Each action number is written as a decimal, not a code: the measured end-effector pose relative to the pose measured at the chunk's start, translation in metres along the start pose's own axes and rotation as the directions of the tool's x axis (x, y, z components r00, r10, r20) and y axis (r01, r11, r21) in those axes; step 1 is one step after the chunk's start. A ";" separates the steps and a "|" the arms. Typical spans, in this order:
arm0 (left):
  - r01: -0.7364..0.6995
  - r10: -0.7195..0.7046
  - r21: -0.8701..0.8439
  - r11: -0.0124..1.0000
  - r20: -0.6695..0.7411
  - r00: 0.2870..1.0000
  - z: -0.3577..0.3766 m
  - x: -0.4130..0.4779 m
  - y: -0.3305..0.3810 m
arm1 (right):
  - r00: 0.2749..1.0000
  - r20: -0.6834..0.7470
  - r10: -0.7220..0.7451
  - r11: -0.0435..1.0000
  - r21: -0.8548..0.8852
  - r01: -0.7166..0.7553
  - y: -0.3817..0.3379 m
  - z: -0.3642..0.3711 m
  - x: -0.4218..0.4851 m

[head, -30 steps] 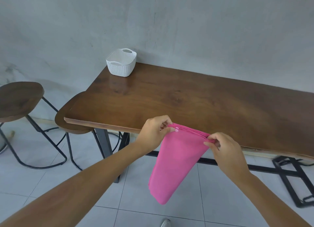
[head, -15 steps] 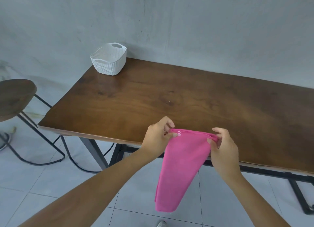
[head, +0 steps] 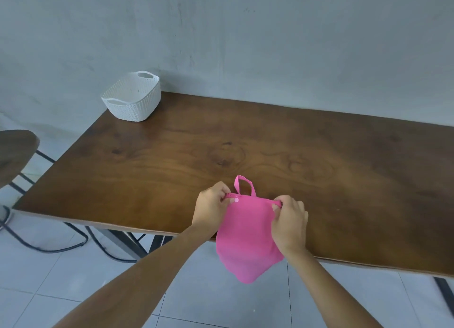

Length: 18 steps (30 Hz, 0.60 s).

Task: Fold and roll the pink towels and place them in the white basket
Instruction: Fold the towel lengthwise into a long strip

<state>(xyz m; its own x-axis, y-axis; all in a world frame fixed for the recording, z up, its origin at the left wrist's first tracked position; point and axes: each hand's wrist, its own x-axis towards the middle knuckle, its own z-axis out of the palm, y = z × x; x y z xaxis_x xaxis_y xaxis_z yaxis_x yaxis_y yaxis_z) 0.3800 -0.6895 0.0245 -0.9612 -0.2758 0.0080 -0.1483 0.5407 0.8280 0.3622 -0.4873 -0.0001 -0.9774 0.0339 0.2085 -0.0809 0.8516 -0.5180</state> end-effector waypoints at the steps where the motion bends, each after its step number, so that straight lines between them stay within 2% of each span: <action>1: -0.008 0.008 0.009 1.000 -0.014 1.000 0.004 0.005 -0.001 | 1.000 -0.003 -0.006 1.000 -0.023 0.006 0.001 0.002 0.005; 6: -0.051 0.058 0.087 0.995 -0.081 0.995 0.022 0.028 -0.002 | 1.000 -0.004 -0.027 0.995 -0.099 0.026 0.004 0.011 0.030; 8: -0.115 0.143 0.201 0.973 -0.133 0.981 0.027 0.035 -0.002 | 1.000 0.002 -0.020 0.994 -0.109 0.020 0.003 0.014 0.042; 10: -0.231 0.286 0.313 0.921 -0.140 0.948 0.030 0.039 0.003 | 1.000 0.003 -0.016 0.993 -0.116 0.016 0.003 0.016 0.054; 12: -0.388 0.431 0.357 0.850 -0.047 0.901 0.034 0.037 0.008 | 1.000 0.013 -0.016 0.994 -0.112 0.017 0.003 0.019 0.067; 14: -0.492 0.474 0.351 0.797 0.142 0.869 0.040 0.033 0.013 | 1.000 0.025 -0.016 0.994 -0.105 0.018 0.004 0.022 0.081; 16: -0.521 0.419 0.334 0.785 0.332 0.845 0.047 0.027 0.017 | 1.000 0.028 -0.015 0.995 -0.098 0.017 0.006 0.024 0.095; 18: -0.509 0.337 0.344 0.789 0.451 0.827 0.053 0.027 0.017 | 0.999 0.033 -0.003 0.996 -0.088 0.006 0.008 0.025 0.110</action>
<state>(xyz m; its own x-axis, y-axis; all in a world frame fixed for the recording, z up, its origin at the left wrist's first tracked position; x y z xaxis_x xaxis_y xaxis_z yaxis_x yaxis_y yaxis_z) 0.3391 -0.6456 0.0091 -0.9495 0.3120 0.0329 0.2920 0.8407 0.4561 0.2490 -0.4898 -0.0020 -0.9832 0.0141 0.1821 -0.0690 0.8944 -0.4419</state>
